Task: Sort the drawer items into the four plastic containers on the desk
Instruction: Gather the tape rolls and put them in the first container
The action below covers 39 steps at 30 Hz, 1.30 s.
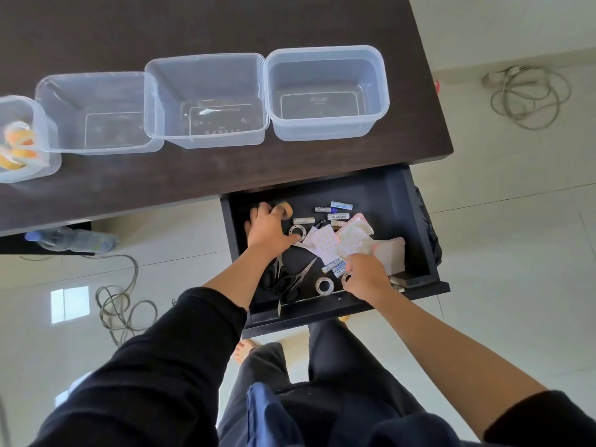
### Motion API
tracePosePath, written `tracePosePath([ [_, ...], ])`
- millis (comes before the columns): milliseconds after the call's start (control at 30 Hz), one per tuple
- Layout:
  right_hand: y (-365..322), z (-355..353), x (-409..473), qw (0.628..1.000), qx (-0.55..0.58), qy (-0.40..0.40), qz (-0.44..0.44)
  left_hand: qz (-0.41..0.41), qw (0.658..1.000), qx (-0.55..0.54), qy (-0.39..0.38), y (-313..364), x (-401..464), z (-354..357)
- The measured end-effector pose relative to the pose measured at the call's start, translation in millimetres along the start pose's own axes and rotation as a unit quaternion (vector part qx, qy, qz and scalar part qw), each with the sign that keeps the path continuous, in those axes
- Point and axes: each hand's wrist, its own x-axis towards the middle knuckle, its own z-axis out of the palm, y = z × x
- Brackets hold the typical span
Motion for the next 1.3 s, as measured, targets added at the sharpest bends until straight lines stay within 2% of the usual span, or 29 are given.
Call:
tracePosePath([
  [133, 0, -3, 2, 0.998, 0.03, -0.053, -0.021, 0.001, 1.0, 0.011, -0.007, -1, -6, 5],
  [267, -4, -2, 5, 0.996, 0.049, -0.068, -0.024, -0.005, 1.0, -0.014, -0.002, -3, -5, 7],
  [433, -20, 9, 5, 0.999, 0.004, -0.006, 0.033, -0.012, 1.0, -0.025, -0.005, -1, -1, 9],
  [567, -33, 16, 6, 0.998, 0.022, -0.006, 0.057, -0.038, 0.997, -0.064, -0.013, -3, 3, 11],
  [733, -36, 23, 9, 0.997, 0.039, -0.006, 0.06, -0.058, 0.992, -0.111, -0.009, -4, 6, 11],
  [1000, -40, 25, 13, 0.999, -0.015, 0.007, 0.034, -0.061, 0.983, -0.174, 0.004, -8, 1, 16],
  [1167, -39, 23, 8, 0.999, 0.024, 0.009, 0.023, -0.034, 0.984, -0.161, 0.064, -5, -13, 11],
  [1300, -36, 15, -2, 0.996, 0.082, 0.029, 0.021, -0.024, 0.982, -0.167, 0.084, -1, -28, 1],
])
